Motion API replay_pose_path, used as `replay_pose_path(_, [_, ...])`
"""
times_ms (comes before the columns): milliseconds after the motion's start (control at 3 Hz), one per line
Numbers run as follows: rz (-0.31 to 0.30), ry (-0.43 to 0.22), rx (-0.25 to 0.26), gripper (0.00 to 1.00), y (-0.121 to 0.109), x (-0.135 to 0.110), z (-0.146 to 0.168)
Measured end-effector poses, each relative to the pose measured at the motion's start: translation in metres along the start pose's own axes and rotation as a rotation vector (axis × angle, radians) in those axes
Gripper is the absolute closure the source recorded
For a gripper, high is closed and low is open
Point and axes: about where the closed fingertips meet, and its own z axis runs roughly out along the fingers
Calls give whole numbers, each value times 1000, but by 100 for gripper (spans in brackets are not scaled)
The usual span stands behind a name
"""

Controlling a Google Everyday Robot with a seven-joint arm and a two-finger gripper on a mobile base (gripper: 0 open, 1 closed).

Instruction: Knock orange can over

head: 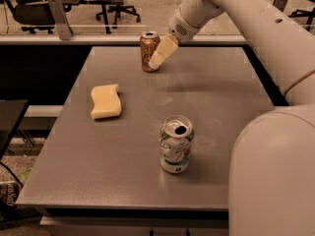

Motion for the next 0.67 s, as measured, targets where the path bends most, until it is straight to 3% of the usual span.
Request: replay_pose_path(667, [45, -67, -17, 0, -10, -24, 27])
